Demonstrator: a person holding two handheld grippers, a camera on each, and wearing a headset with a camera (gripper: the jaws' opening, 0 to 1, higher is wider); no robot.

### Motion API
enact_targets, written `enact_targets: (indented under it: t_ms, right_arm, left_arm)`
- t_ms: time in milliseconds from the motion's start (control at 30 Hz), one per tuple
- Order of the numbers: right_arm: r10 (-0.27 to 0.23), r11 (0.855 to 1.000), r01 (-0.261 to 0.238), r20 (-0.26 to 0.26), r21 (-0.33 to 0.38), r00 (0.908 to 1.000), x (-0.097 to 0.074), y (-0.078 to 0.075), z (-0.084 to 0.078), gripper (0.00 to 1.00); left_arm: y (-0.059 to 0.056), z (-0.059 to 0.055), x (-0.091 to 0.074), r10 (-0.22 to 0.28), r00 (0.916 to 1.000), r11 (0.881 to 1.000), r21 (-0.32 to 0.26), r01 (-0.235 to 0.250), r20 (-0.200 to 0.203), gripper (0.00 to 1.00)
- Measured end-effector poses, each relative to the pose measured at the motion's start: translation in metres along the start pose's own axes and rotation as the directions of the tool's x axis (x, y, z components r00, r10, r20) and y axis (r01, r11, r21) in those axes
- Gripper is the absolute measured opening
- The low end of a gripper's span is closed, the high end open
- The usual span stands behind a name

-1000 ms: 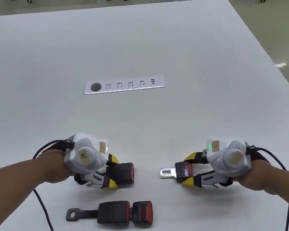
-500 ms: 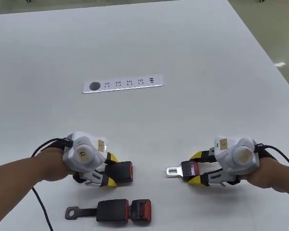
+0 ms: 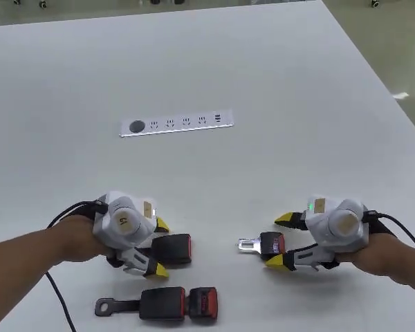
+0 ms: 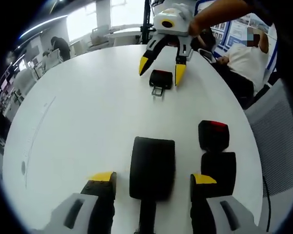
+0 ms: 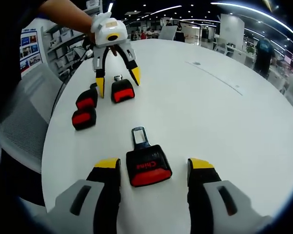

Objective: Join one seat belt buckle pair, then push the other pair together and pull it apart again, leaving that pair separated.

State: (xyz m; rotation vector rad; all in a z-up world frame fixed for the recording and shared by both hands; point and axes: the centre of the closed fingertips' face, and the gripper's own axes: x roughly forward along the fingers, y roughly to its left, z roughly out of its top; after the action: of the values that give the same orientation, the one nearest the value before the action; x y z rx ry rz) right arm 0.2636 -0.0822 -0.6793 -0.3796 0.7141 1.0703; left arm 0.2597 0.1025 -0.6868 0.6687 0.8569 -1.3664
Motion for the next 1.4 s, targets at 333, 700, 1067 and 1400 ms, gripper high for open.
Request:
enact_targets:
  t_ms: [333,700,1067,1400]
  right_arm:
    - [-0.094,0.993,0.091,0.038,0.075,0.9948,-0.003,-0.003,0.006,0.67]
    - [-0.247,0.955,0.227,0.086,0.192,0.9653,-0.005,0.001,0.016,0.82]
    - [-0.368,0.915,0.337,0.115,0.221,0.9227,-0.008,0.012,0.031,0.82]
    - [-0.453,0.866,0.391,0.159,0.311,0.8770,-0.014,0.021,0.041,0.88]
  left_arm:
    - [-0.002,0.011,-0.016,0.059,0.9962,0.995,-0.082,-0.054,0.063,0.76]
    - [0.015,0.005,-0.032,0.240,0.9644,0.938,-0.284,-0.200,0.112,0.84]
    - [0.023,-0.003,-0.059,0.419,0.8939,0.818,-0.494,-0.295,0.159,0.92]
    - [0.004,-0.014,-0.085,0.498,0.8457,0.754,-0.577,-0.314,0.191,0.94]
